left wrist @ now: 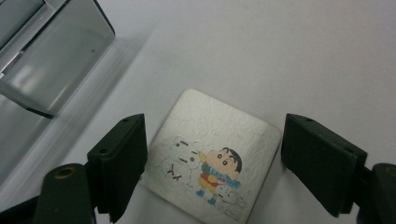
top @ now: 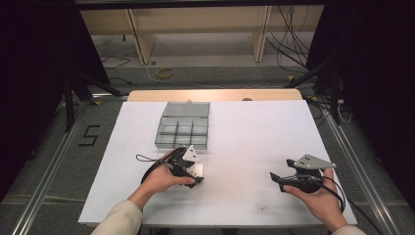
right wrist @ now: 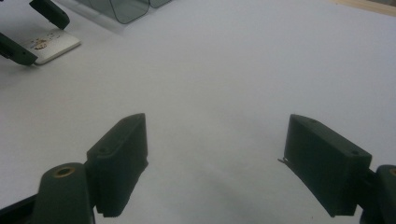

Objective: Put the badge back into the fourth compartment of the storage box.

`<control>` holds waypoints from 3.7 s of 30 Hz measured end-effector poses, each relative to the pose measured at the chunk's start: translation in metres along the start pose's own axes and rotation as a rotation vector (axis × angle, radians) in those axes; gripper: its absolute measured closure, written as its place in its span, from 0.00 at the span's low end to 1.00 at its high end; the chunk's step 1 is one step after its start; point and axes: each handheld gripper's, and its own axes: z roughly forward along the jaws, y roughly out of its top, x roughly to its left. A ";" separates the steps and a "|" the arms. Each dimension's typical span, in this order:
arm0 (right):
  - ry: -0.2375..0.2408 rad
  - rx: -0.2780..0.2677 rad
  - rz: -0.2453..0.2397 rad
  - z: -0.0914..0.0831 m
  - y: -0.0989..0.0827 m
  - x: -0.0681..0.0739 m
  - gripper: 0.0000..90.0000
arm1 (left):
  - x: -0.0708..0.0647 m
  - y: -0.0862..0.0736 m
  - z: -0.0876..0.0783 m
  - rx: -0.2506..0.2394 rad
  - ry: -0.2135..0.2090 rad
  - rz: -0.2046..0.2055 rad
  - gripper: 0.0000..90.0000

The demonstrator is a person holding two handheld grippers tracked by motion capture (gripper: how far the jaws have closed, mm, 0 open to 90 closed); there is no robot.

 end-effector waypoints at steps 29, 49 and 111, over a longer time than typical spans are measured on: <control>0.008 0.005 0.001 0.000 -0.001 0.000 0.26 | 0.008 -0.001 0.001 0.015 -0.070 -0.001 0.33; 0.010 0.003 -0.005 -0.001 0.000 0.001 0.27 | 0.005 0.003 -0.001 0.060 -0.074 -0.014 0.37; 0.008 0.000 -0.001 -0.001 0.000 0.000 0.27 | 0.017 0.003 -0.047 -0.213 0.134 -0.269 0.37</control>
